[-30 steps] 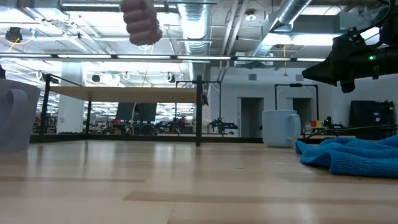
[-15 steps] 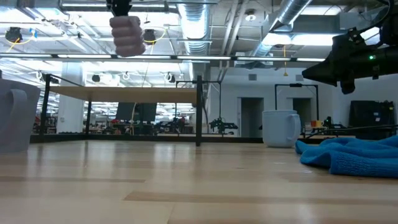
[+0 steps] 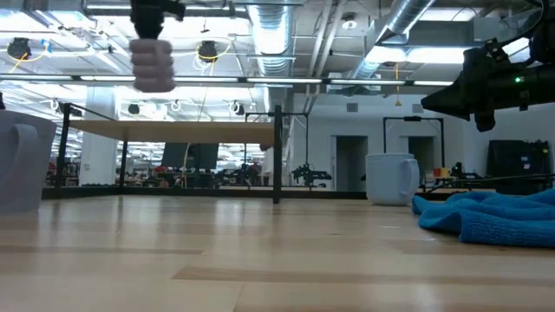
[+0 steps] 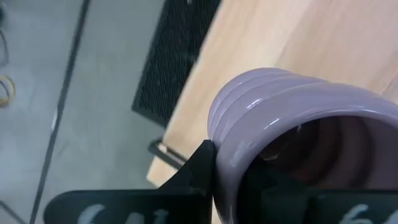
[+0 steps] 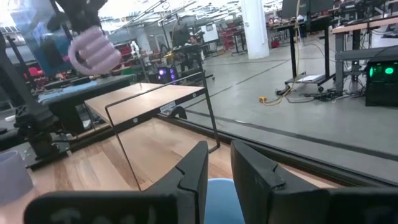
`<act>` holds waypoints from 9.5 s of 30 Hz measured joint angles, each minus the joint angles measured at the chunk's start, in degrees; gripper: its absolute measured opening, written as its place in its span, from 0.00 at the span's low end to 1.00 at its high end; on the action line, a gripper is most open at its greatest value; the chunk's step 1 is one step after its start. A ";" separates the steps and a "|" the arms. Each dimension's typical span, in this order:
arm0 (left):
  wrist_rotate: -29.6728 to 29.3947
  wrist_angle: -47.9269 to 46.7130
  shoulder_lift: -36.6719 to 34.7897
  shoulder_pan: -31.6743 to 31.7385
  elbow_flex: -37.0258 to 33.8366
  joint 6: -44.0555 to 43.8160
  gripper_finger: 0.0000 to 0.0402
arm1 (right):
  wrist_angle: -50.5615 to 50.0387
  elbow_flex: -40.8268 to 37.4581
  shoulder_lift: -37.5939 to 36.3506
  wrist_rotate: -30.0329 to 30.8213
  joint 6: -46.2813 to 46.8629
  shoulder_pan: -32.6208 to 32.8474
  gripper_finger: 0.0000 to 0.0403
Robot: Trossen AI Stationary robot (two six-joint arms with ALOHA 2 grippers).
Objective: Stack small to large cups/mugs on shelf
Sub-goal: Put the pink cup on the shelf
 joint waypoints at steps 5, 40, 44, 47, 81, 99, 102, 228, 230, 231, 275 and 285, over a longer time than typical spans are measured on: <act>-1.53 0.11 -0.49 2.57 -7.87 2.34 0.04 | 0.02 0.00 0.00 0.04 0.46 0.00 0.23; 1.14 8.08 -0.49 2.26 -15.94 18.09 0.04 | 0.37 -0.01 0.00 3.48 2.86 -0.02 0.23; 2.32 9.36 -0.30 1.67 -15.94 14.90 0.04 | 0.44 0.01 0.00 3.91 2.86 -0.02 0.23; 2.48 8.82 0.38 1.82 -15.77 14.14 0.04 | 0.56 0.01 0.00 4.59 2.82 -0.02 0.23; -2.41 8.84 5.92 0.66 -15.13 16.48 0.12 | 0.72 -0.01 -0.02 5.11 2.38 -0.10 0.23; -6.28 10.87 6.07 -2.92 -14.48 16.51 0.14 | 0.70 0.01 -0.01 5.16 2.43 -0.11 0.23; -10.05 11.51 6.07 -3.44 -14.48 14.18 0.14 | 0.70 0.01 -0.02 5.16 2.45 -0.11 0.23; 12.65 2.74 5.19 -12.34 -0.12 1.54 0.38 | 0.72 0.01 -0.02 5.22 2.89 -0.09 0.23; 14.62 3.71 5.19 -12.37 -0.12 2.22 0.38 | 0.72 0.01 -0.02 5.22 2.89 -0.09 0.23; 14.87 3.82 5.19 -12.39 -0.12 2.44 0.38 | 0.72 0.00 0.00 5.22 2.89 -0.09 0.23; 10.23 0.05 8.95 -12.00 -0.40 -5.00 0.38 | 0.84 0.01 -0.02 5.22 2.89 -0.11 0.23; 8.26 0.05 8.95 -12.00 -0.38 -7.32 0.38 | 0.83 0.01 -0.02 5.22 2.89 -0.11 0.23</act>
